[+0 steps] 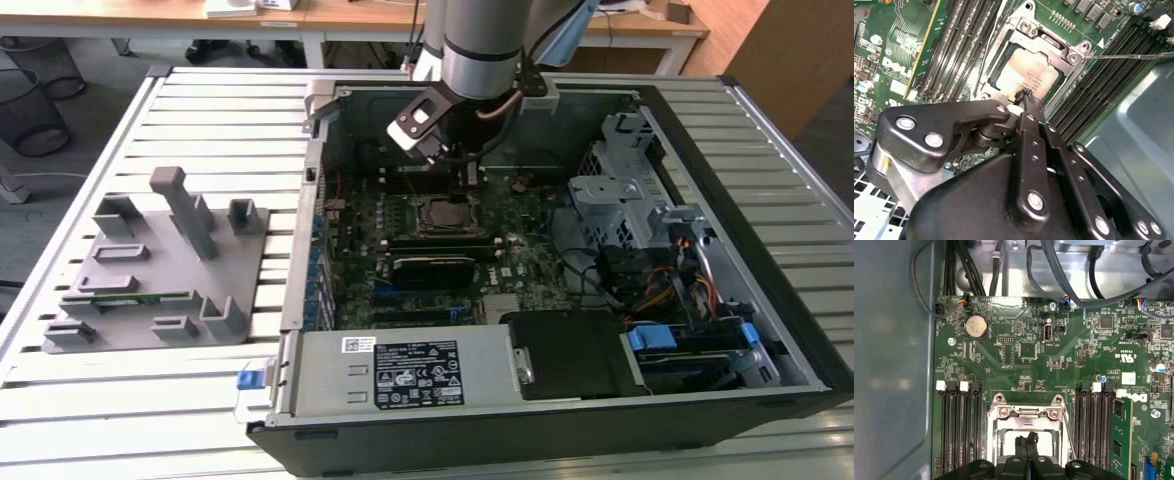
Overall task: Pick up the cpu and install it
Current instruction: 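Close the cpu cover, then install the first cpu locking lever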
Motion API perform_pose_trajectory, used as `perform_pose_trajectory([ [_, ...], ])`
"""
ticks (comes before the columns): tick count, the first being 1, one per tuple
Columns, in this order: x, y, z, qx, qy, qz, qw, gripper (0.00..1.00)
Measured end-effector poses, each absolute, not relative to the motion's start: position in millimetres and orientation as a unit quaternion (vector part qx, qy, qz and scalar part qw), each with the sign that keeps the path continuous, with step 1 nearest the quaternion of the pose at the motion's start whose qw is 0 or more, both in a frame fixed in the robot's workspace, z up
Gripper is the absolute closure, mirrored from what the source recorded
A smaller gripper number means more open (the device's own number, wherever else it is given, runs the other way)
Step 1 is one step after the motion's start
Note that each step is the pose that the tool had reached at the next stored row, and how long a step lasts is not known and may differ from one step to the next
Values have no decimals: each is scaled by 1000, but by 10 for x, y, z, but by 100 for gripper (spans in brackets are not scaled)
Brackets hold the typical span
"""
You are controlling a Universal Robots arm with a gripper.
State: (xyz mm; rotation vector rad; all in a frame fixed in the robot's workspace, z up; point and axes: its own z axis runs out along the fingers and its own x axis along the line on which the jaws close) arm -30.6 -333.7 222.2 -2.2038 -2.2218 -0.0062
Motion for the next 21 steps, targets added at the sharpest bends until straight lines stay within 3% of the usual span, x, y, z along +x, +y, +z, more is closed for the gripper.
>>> perform_pose_trajectory([
  [21, -556, -3337, 2230, -704, -710, -3, 4, 89],
])
